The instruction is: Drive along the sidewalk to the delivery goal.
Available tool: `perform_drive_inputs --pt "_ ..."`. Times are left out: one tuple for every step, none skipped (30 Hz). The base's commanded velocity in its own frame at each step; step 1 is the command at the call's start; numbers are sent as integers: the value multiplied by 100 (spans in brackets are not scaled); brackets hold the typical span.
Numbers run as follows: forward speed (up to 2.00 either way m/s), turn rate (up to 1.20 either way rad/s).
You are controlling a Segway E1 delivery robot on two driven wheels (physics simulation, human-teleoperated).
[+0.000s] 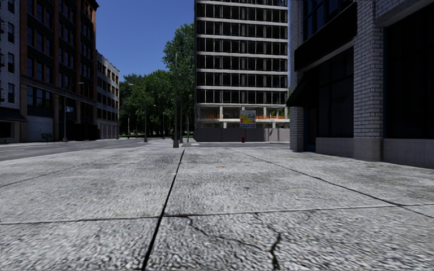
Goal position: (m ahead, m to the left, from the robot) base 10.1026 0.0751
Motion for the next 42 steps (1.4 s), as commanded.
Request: perform_drive_inputs --pt "200 0" --pt "200 0" --pt "200 0" --pt "200 0" --pt "200 0" --pt "200 0" --pt "200 0" --pt "200 0" --pt "200 0" --pt "200 0" --pt "200 0" --pt "200 0" --pt "200 0" --pt "200 0" --pt "200 0" --pt "200 0" --pt "200 0" --pt "200 0" --pt "200 0" --pt "200 0" --pt "200 0" --pt "200 0" --pt "200 0" --pt "200 0" --pt "200 0" --pt "200 0" --pt "200 0" --pt "200 0" --pt "200 0" --pt "200 0" --pt "200 0" --pt "200 0" --pt "200 0" --pt "200 0" --pt "200 0" --pt "200 0" --pt "200 0" --pt "200 0" --pt "200 0" --pt "200 0" --pt "200 0" --pt "200 0"
